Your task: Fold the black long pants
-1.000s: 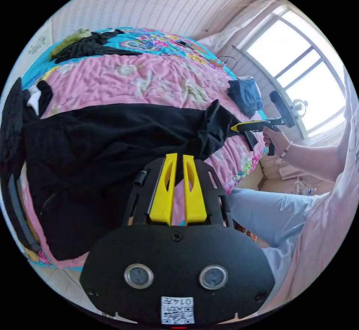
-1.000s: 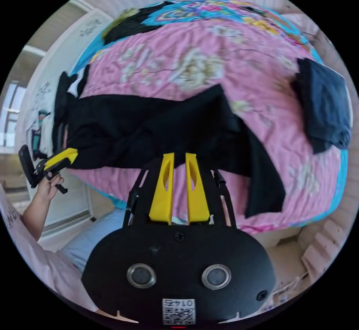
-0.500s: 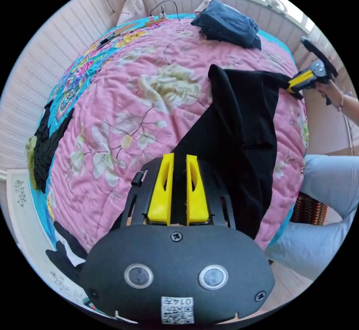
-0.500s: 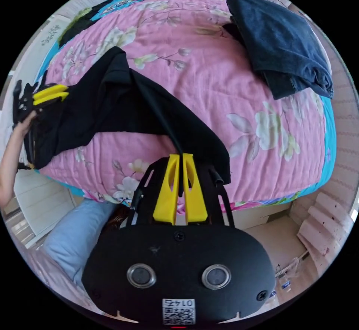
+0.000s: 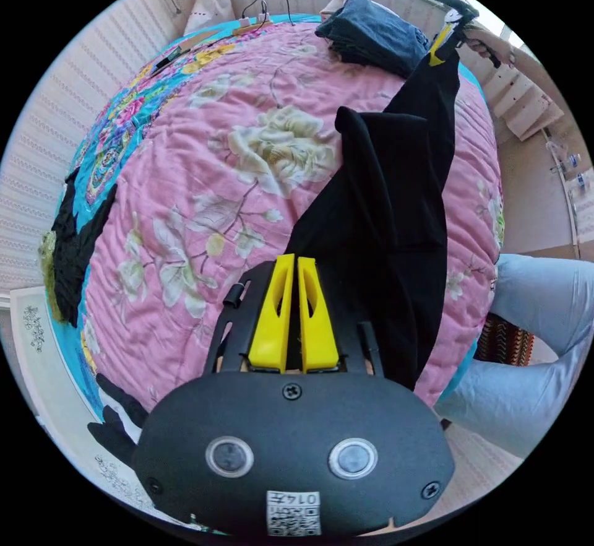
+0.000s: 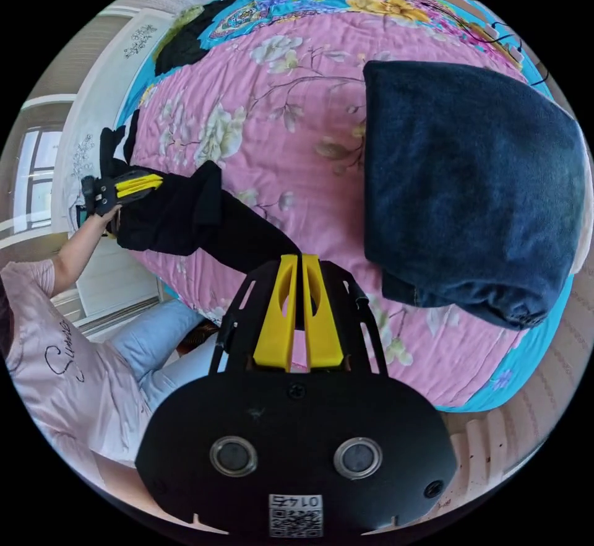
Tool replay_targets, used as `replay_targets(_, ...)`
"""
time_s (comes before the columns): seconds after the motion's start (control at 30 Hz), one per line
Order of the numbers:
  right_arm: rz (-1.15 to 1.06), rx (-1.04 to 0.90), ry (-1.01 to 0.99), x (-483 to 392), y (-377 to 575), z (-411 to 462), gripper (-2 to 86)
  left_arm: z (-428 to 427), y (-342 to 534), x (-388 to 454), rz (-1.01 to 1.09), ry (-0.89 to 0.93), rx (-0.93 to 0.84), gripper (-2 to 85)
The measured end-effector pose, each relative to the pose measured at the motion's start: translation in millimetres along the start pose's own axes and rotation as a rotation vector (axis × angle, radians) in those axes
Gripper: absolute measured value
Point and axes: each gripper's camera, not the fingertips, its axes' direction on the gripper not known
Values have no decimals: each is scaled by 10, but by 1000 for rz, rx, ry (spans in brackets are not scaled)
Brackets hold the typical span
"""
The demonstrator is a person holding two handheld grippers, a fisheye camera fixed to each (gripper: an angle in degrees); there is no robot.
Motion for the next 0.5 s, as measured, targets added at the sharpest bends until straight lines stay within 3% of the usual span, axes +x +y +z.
replay_targets(0.1, 41, 62, 59, 147, -156, -101, 17, -24, -79, -118, -28, -129, 58, -8)
replay_targets(0.23, 161, 203, 142, 240, -204, 27, 51, 522, -111, -342, -132, -55, 36, -3)
replay_targets(0.37, 232, 283, 207, 234, 134, -33, 92, 418, 49, -472, -226, -40, 125, 3)
replay_targets(0.5, 332, 579, 188, 97, 951, -360, 109, 9, 445, -524, -297, -42, 193, 7)
